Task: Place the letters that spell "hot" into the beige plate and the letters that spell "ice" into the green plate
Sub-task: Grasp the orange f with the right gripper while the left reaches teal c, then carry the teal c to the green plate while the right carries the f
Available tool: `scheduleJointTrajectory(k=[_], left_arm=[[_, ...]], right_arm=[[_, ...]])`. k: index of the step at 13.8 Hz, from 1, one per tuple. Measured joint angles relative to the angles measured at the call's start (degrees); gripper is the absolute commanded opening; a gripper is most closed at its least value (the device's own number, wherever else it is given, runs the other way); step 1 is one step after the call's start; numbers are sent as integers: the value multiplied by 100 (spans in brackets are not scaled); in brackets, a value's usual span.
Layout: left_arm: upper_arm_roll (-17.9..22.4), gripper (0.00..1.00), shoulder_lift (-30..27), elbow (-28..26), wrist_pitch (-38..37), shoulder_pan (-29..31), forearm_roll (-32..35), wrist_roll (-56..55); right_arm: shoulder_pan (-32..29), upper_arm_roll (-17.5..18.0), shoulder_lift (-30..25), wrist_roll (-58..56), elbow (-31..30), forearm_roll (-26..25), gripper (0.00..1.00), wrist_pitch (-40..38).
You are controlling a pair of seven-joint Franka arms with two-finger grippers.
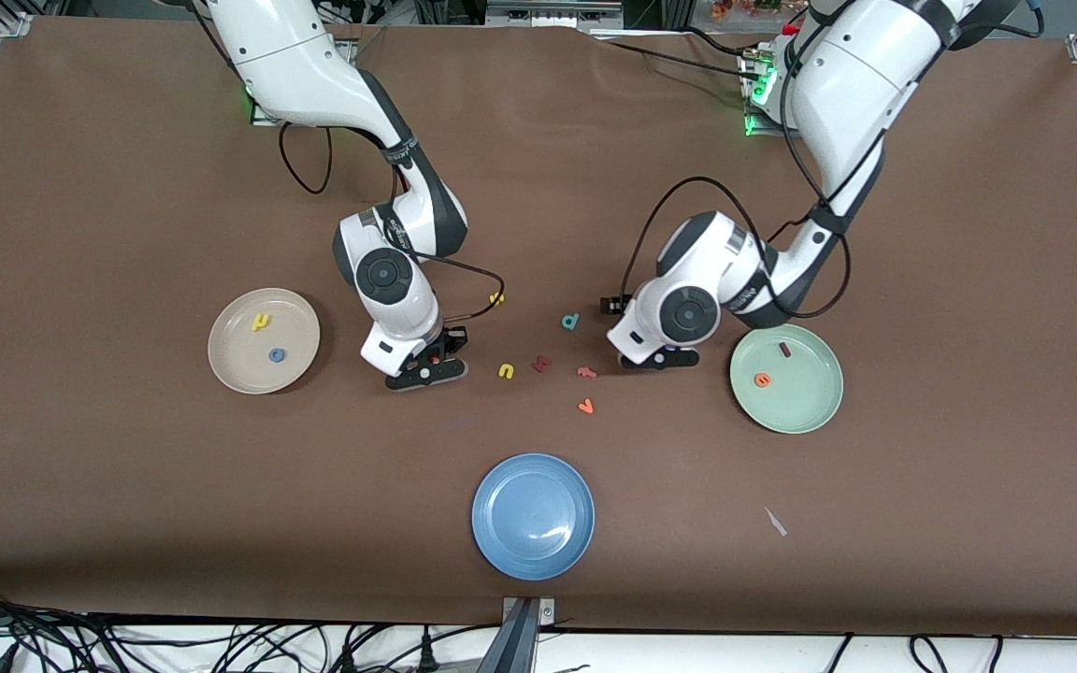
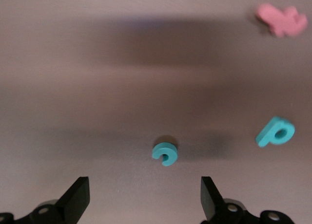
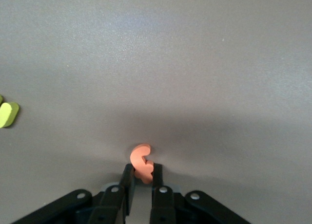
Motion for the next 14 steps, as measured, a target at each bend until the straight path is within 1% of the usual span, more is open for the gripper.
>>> scheduleJointTrajectory(k=[2,4,6,8,9,12,14], left_arm=[[-55,100,-1,-29,76,-151,381,86],[-115,99,-3,-123,370,-199,566,205],[-116,98,-2,-395,901,-188,622,594],[-106,97,-2,-603,1204,-163,626,1126],[-105,94,-2,-635,1247,-148,626,1375],[-105,72,-12,-638,1255,-114,626,1810],[-105,68,-15,-647,1254,-108,626,1925]], right_arm=[[0,0,0,1,0,0,11,0],[0,0,0,1,0,0,9,0],[0,0,0,2,3,0,9,-4],[-1,0,0,4,4,1,5,-6],[-1,0,1,5,5,1,3,-7],[-6,1,15,6,70,3,2,-97],[-8,1,25,8,158,3,0,-199]])
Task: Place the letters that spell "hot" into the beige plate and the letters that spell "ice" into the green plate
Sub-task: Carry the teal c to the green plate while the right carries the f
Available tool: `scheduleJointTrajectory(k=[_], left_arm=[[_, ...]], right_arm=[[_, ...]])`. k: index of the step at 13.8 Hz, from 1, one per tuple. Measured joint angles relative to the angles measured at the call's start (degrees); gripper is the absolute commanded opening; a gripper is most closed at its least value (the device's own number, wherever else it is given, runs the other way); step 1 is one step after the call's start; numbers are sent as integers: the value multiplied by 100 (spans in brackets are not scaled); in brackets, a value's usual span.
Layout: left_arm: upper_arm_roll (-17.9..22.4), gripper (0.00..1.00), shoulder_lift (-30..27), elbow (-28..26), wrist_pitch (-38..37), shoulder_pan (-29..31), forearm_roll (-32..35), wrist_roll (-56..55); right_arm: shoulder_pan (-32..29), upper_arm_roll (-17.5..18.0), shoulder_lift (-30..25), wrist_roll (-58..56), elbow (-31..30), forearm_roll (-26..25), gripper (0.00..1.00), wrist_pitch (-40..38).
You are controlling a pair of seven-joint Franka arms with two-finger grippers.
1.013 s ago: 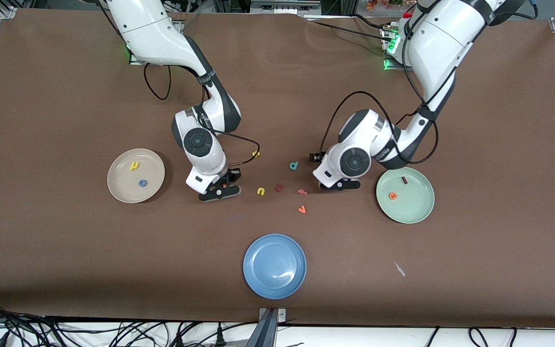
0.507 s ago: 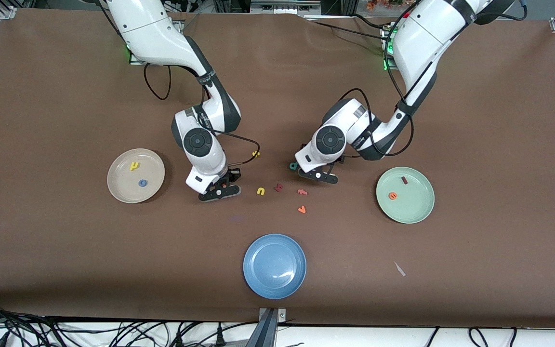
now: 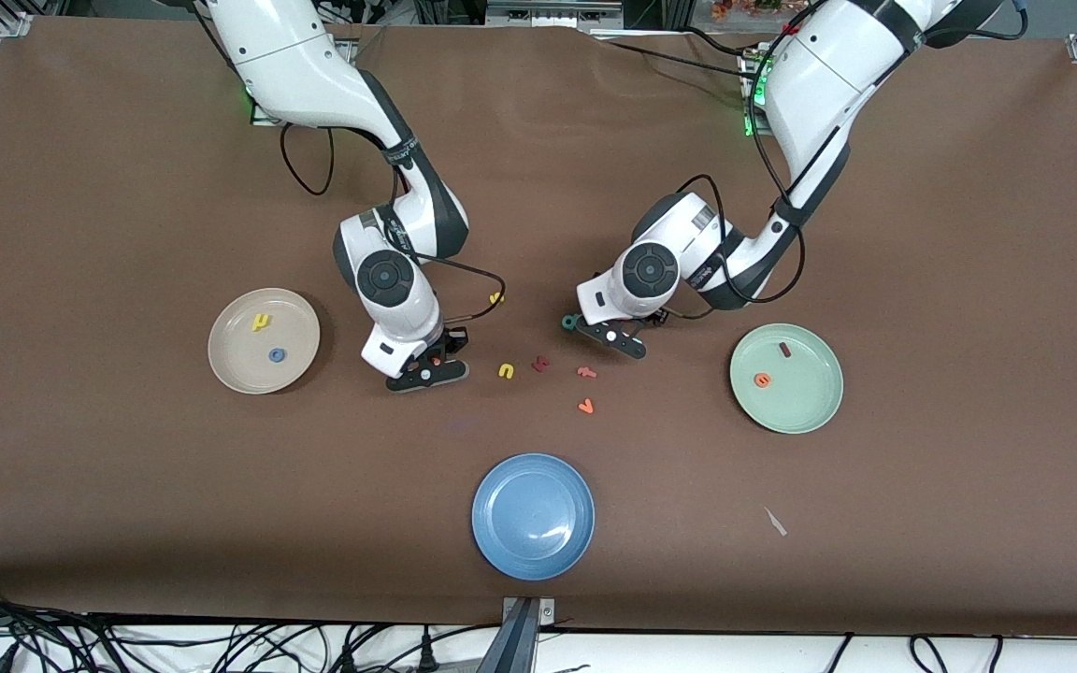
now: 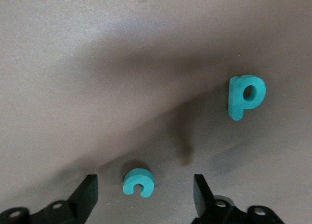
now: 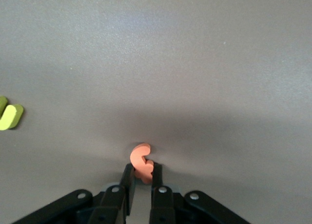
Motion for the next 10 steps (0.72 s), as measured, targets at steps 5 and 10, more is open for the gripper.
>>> scheduleJointTrajectory(k=[5,10], left_arm=[[-2,7,-42,-78,-1,36,0,83],[-73,0,-74,-118,-22,191,0,106]], right_arm=[[-116,-32,-4,36,120,5,0,-153],[-191,-403,-329,657,-50,12,0,-290]])
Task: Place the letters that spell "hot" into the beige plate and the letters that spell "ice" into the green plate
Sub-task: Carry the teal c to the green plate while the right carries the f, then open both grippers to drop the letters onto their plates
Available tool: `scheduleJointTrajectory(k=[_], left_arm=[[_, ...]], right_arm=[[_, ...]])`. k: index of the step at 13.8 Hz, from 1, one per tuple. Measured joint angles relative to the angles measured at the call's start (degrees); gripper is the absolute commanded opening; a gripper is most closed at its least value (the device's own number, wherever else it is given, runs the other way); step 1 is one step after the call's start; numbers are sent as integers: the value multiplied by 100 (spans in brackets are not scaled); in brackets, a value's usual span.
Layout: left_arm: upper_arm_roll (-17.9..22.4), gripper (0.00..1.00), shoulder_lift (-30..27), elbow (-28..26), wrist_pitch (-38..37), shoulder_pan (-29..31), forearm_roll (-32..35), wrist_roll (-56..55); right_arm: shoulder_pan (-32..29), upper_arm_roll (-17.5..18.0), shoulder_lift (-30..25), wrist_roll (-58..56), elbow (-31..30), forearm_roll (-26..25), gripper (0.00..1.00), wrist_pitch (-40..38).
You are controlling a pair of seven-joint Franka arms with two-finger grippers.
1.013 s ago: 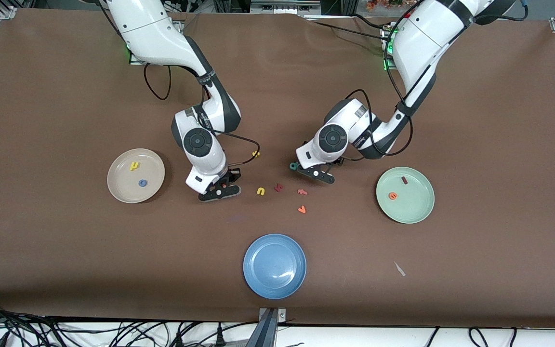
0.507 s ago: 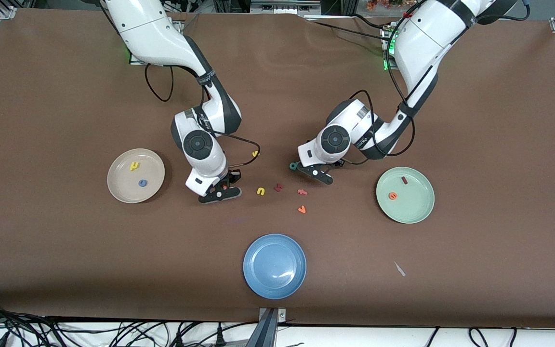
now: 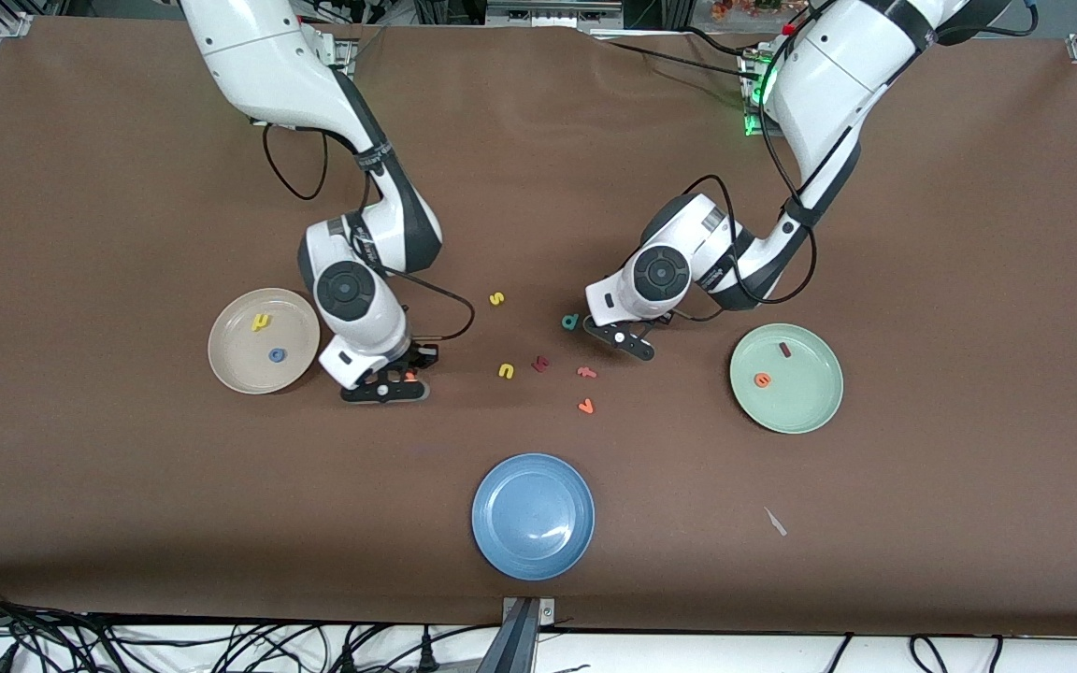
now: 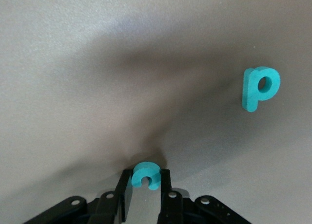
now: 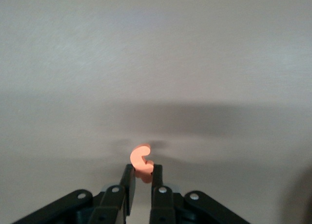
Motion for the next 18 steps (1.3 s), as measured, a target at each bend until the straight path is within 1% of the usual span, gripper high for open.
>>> scheduleJointTrajectory(k=[2,4,6,8,10,12,13,14,15,18], left_arm=[[-11,0,-2,1,-34,1,0,0],[-19,0,-66,84,-276,19,0,0],[-24,0,-233,372,-790,146,0,99],[-26,0,-381,719,-1309,369,0,346],[-12,0,-440,960,-1611,621,2,636],[23,0,-431,1044,-1669,996,24,1111],[52,0,-413,1069,-1669,1211,115,1341],[90,0,-387,1104,-1668,1405,298,1541],[126,0,-347,1145,-1667,1562,544,1698],[327,0,-72,1218,-1555,1700,1038,1820]], right_arm=[[-10,-246,-341,90,-316,2,0,-19],[-31,-454,-762,123,-891,5,0,173],[-34,-619,-1159,124,-1629,5,0,594],[-33,-765,-1407,123,-2145,5,0,817],[-31,-915,-1555,121,-2366,5,0,862],[-30,-1131,-1638,121,-2446,5,0,863],[-32,-1260,-1646,121,-2459,5,7,863],[-44,-1388,-1644,113,-2467,5,77,863],[-97,-1476,-1642,89,-2473,5,100,863],[-230,-1524,-1643,17,-2436,5,100,796]])
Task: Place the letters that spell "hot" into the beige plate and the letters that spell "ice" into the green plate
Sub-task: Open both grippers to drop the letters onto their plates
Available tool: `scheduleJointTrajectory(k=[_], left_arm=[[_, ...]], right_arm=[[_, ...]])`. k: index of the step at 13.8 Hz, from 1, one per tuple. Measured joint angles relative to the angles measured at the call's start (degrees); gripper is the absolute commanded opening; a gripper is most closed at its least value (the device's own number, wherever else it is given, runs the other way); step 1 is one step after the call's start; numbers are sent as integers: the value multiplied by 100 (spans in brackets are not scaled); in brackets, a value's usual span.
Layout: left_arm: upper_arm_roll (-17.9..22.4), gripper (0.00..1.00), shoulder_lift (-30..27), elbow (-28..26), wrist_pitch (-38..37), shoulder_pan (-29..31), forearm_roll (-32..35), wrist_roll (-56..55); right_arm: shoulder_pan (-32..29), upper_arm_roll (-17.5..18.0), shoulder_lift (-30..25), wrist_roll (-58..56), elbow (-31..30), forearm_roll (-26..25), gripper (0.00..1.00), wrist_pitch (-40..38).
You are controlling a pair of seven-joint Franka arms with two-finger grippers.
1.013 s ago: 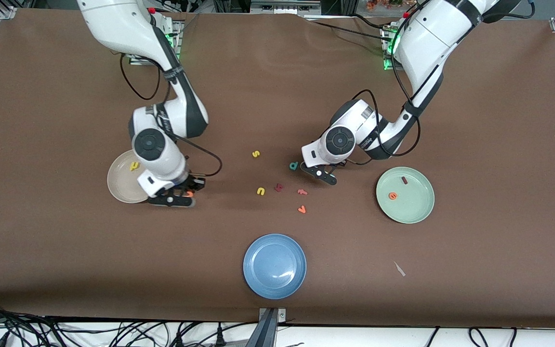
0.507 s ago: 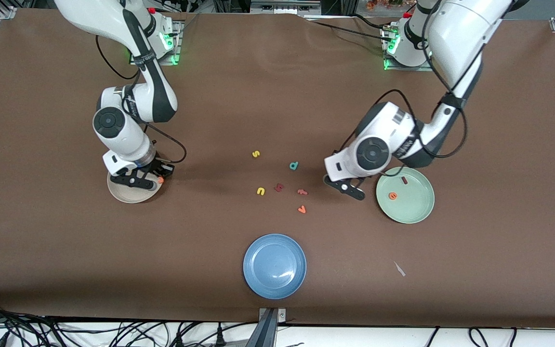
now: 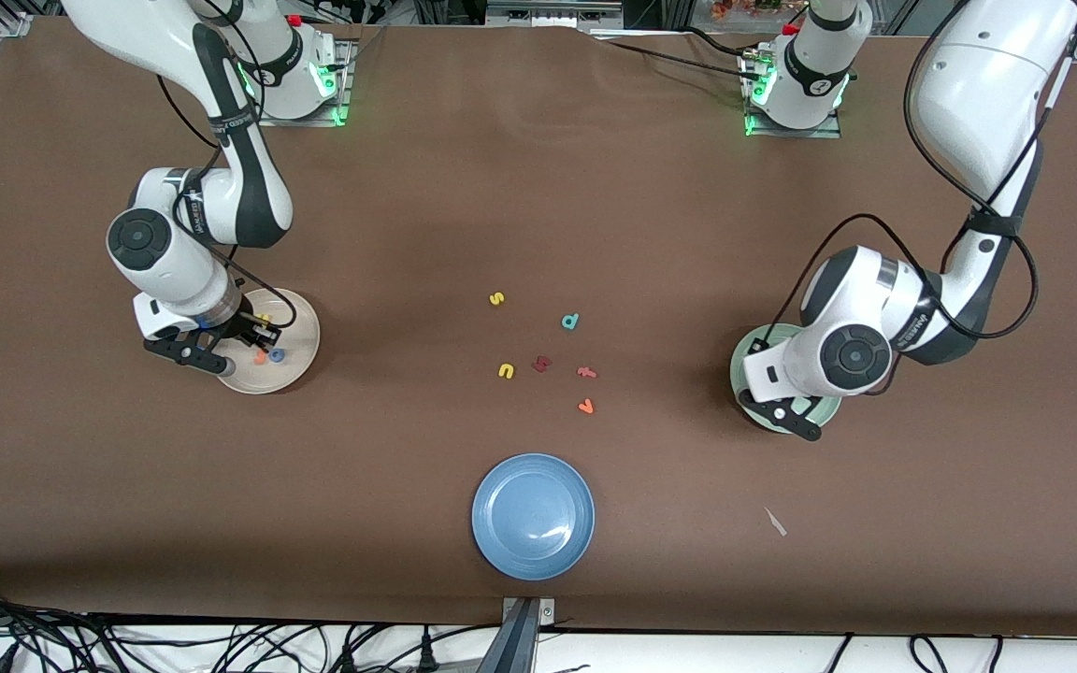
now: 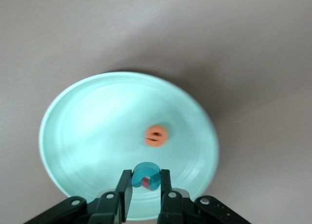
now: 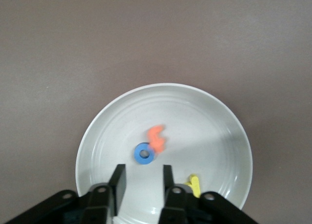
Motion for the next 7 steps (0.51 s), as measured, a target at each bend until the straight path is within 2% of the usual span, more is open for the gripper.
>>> scheduleJointTrajectory(k=[2,4,7], left_arm=[[97,0,276,49,418,5,80,1],[241,0,481,87,685,10,103,4],[300,0,558,156,721,55,103,244]], right_arm=[[12,12,-5,1,263,0,100,-477],[23,16,-28,19,764,0,100,-1354],[31,16,-86,75,1555,60,100,-2662]])
